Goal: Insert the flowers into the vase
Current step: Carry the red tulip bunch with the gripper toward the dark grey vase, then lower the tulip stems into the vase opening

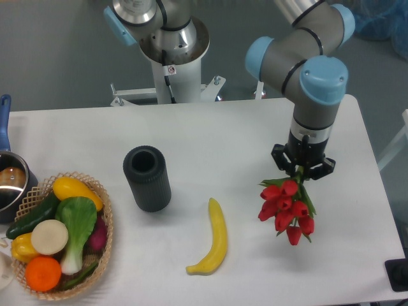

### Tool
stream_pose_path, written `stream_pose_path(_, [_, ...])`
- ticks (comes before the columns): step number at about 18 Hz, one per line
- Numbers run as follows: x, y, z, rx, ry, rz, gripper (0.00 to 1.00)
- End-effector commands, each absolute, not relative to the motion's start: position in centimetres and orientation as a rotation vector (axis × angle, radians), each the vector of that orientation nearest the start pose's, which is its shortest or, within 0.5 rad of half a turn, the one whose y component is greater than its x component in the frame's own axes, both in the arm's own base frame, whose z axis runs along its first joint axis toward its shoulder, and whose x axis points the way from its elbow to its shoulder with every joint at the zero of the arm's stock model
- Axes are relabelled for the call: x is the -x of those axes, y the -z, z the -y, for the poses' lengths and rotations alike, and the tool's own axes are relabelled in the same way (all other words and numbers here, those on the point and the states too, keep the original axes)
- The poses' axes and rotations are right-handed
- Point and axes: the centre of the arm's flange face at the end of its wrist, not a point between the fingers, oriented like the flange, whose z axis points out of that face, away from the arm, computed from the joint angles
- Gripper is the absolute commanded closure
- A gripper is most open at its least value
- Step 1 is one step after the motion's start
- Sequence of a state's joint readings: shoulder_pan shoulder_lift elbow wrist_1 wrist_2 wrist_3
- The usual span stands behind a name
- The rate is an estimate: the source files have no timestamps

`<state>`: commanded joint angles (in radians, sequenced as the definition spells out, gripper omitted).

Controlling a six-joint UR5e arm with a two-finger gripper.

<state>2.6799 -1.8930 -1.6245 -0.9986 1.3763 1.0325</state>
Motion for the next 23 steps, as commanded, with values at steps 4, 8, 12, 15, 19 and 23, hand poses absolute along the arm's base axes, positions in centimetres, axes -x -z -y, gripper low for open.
stream_pose_path(4, [46.2,-36.8,-42.6,2.747,-0.043,0.127,1.0])
stream_pose_path(8, [43.7,-38.8,-43.9,2.523,-0.012,0.216,1.0])
stream_pose_path(12, [41.5,-41.1,-45.1,2.38,0.061,0.145,1.0])
stream_pose_path(15, [41.0,-43.2,-45.4,2.3,0.091,0.098,1.0])
stream_pose_path(19, [39.0,-46.9,-45.4,2.236,0.056,0.036,1.0])
stream_pose_path(23, [35.6,-50.3,-46.0,2.042,0.193,-0.076,1.0])
